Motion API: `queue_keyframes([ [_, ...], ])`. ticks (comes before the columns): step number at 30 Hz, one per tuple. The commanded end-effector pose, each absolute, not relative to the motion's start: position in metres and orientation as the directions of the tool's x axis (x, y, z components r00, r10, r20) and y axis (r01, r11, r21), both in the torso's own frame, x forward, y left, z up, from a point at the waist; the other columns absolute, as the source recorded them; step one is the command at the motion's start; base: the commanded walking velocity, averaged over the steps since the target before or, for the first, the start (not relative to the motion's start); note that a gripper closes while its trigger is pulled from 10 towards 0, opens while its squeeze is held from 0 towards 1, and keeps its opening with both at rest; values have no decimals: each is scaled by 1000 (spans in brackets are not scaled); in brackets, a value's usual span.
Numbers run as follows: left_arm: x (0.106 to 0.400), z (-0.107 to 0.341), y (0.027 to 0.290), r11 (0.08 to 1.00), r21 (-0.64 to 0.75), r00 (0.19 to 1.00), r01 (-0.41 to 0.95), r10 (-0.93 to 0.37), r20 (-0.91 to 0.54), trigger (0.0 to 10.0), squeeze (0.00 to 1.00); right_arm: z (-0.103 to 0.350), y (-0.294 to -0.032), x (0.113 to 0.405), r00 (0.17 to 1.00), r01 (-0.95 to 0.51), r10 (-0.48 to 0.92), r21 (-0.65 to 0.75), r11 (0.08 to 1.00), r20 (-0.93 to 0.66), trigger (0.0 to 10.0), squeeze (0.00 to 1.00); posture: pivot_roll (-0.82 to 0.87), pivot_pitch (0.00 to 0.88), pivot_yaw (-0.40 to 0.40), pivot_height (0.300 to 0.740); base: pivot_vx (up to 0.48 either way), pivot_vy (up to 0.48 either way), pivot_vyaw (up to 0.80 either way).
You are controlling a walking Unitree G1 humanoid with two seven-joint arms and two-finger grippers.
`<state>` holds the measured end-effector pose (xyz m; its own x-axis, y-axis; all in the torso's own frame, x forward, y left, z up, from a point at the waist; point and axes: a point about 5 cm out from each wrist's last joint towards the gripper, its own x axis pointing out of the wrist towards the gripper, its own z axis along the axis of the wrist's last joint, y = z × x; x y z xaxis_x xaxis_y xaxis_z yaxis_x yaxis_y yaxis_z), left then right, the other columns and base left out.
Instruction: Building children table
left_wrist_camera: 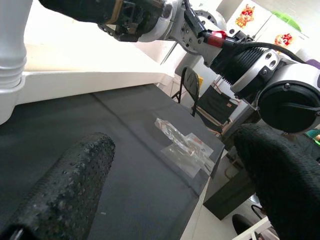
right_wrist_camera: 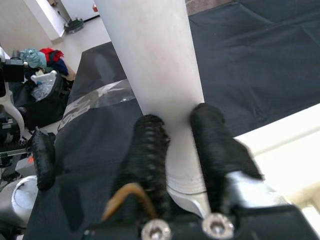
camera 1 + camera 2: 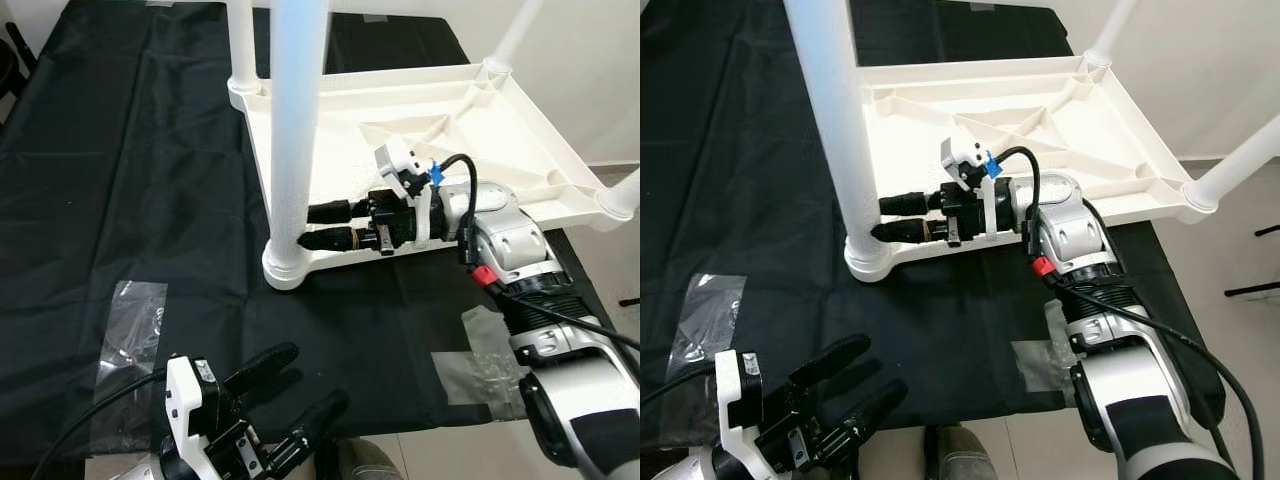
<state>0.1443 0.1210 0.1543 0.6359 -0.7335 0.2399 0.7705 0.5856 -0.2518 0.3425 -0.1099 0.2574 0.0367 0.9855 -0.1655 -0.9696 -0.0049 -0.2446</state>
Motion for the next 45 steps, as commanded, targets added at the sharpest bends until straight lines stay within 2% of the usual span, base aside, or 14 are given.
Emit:
queue_keyframes([
  [1,142,152,120,574,-274,632,771,-742,223,10000,0,254,-104,340,-3,-967,984,-249,-47,-176,0,0,55,287,-142,740,0,0,0],
  [2,142,151,120,573,-274,631,772,-743,223,10000,0,254,-103,340,-5,-967,985,-250,-49,-175,0,0,55,285,-141,740,0,0,0],
  [3,144,149,120,573,-274,631,772,-744,219,10000,0,252,-102,341,6,-965,988,-260,-34,-152,4000,0,59,264,-143,740,0,0,0],
  [4,144,149,120,573,-274,631,772,-744,219,10000,0,252,-102,341,6,-965,988,-260,-34,-152,4000,0,59,264,-143,740,0,0,0],
  [5,145,148,120,574,-274,631,772,-744,218,10000,0,251,-102,340,10,-966,990,-259,-28,-142,10000,0,59,262,-143,740,0,0,0],
  [9,148,145,120,577,-274,634,770,-743,215,10000,0,245,-103,340,46,-966,989,-258,10,-137,10000,0,59,241,-143,740,0,0,0],
  [10,149,143,120,579,-274,636,768,-742,213,10000,0,243,-104,336,35,-969,991,-247,1,-132,10000,1000,60,223,-143,740,0,0,0],
  [16,153,138,122,595,-270,649,757,-733,203,10000,0,240,-107,323,13,-974,994,-227,-12,-105,10000,1000,54,185,-136,740,0,0,0],
  [19,162,132,130,662,-266,711,701,-680,180,10000,0,234,-115,309,143,-970,990,-194,144,19,10000,1000,44,144,-132,740,0,0,0],
  [22,166,130,135,693,-269,742,668,-647,176,10000,0,231,-119,306,199,-962,979,-178,205,52,10000,1000,29,120,-126,740,0,0,0],
  [28,187,118,167,894,-251,925,372,-378,23,10000,0,195,-134,286,464,-879,885,-110,465,32,10000,1000,-7,79,-105,740,0,0,0],
  [31,193,119,175,917,-260,951,303,-310,15,10000,0,181,-128,274,485,-872,874,-78,484,-6,10000,1000,-12,71,-100,740,0,0,0],
  [32,195,120,175,920,-256,953,298,-303,20,10000,0,175,-124,269,497,-867,868,-58,495,-18,10000,0,-17,61,-92,740,0,0,0],
  [45,206,116,164,929,-266,964,259,-266,10,10000,0,165,-104,262,583,-812,812,-43,582,-15,10000,0,-17,31,-79,740,0,-393,0],
])
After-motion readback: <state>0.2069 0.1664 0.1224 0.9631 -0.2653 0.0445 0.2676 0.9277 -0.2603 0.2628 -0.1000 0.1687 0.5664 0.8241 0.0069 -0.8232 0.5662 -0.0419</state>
